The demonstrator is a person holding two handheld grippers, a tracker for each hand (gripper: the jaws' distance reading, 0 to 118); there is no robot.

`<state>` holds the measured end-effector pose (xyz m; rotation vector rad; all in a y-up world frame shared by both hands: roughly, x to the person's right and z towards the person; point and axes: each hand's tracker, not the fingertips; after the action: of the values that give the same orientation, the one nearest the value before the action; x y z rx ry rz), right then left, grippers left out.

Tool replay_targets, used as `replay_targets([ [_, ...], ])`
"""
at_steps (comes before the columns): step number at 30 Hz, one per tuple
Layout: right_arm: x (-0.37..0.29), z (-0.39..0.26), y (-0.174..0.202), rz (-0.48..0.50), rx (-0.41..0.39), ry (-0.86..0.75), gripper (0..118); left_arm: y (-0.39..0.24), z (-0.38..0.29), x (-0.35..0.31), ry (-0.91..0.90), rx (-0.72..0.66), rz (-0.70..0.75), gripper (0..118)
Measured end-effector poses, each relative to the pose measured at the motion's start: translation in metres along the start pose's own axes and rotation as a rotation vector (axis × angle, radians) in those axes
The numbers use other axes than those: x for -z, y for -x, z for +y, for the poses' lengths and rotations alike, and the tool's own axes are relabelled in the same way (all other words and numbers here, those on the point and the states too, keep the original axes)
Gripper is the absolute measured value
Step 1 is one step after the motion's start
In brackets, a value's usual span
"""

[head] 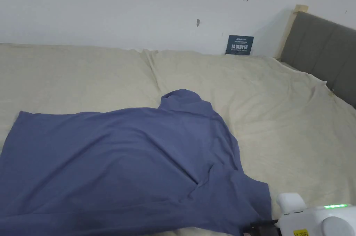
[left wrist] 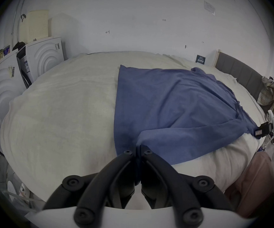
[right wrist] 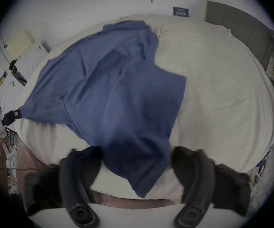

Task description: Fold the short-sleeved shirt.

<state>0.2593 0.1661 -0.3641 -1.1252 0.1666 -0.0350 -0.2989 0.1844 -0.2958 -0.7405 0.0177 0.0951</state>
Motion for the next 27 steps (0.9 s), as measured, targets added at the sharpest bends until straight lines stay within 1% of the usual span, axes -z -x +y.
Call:
replay_targets([
  [1, 0.0, -0.001, 0.001, -0.07, -0.053, -0.023, 82, 0.005, 0.0, 0.002, 0.005, -0.007, -0.002, 5],
  [2, -0.003, 0.0, 0.001, -0.032, -0.062, -0.025, 82, 0.005, -0.001, 0.002, 0.011, -0.019, -0.008, 5],
  [3, -0.005, 0.001, -0.001, -0.032, -0.044, -0.017, 78, 0.004, -0.002, 0.002, 0.014, -0.025, -0.009, 5],
  [4, -0.006, 0.002, -0.002, -0.036, -0.042, -0.018, 71, 0.004, -0.002, 0.003, 0.018, -0.028, -0.009, 5],
  [5, -0.009, 0.001, -0.002, -0.049, -0.035, -0.022, 60, 0.008, -0.003, 0.006, 0.022, -0.028, -0.008, 5],
  [7, -0.02, 0.0, -0.006, -0.074, -0.04, -0.078, 9, 0.008, -0.003, 0.004, 0.017, -0.03, 0.0, 5],
  [8, -0.025, -0.001, -0.007, -0.058, -0.036, -0.108, 6, 0.008, -0.003, 0.001, 0.007, -0.033, 0.0, 5],
  [9, -0.031, -0.003, -0.008, -0.003, -0.015, -0.132, 6, 0.008, -0.002, -0.002, -0.009, -0.037, -0.002, 5],
  [10, -0.036, -0.005, -0.008, 0.006, 0.003, -0.147, 6, 0.007, -0.002, -0.005, -0.021, -0.038, -0.001, 5],
  [13, -0.048, -0.009, -0.001, -0.025, -0.031, -0.184, 6, 0.004, -0.001, -0.013, -0.049, -0.031, 0.01, 5],
  [15, -0.055, -0.012, 0.0, -0.015, -0.046, -0.188, 6, 0.004, 0.0, -0.016, -0.053, -0.036, 0.019, 5],
  [20, -0.072, -0.024, 0.001, 0.028, -0.041, -0.169, 6, 0.011, -0.003, -0.033, -0.074, -0.048, 0.012, 5],
  [25, -0.096, -0.024, 0.007, 0.031, -0.042, -0.167, 6, 0.016, 0.004, -0.053, -0.1, -0.041, 0.002, 5],
  [27, -0.103, -0.015, 0.011, 0.03, -0.025, -0.146, 6, 0.016, 0.013, -0.058, -0.104, -0.037, -0.006, 5],
])
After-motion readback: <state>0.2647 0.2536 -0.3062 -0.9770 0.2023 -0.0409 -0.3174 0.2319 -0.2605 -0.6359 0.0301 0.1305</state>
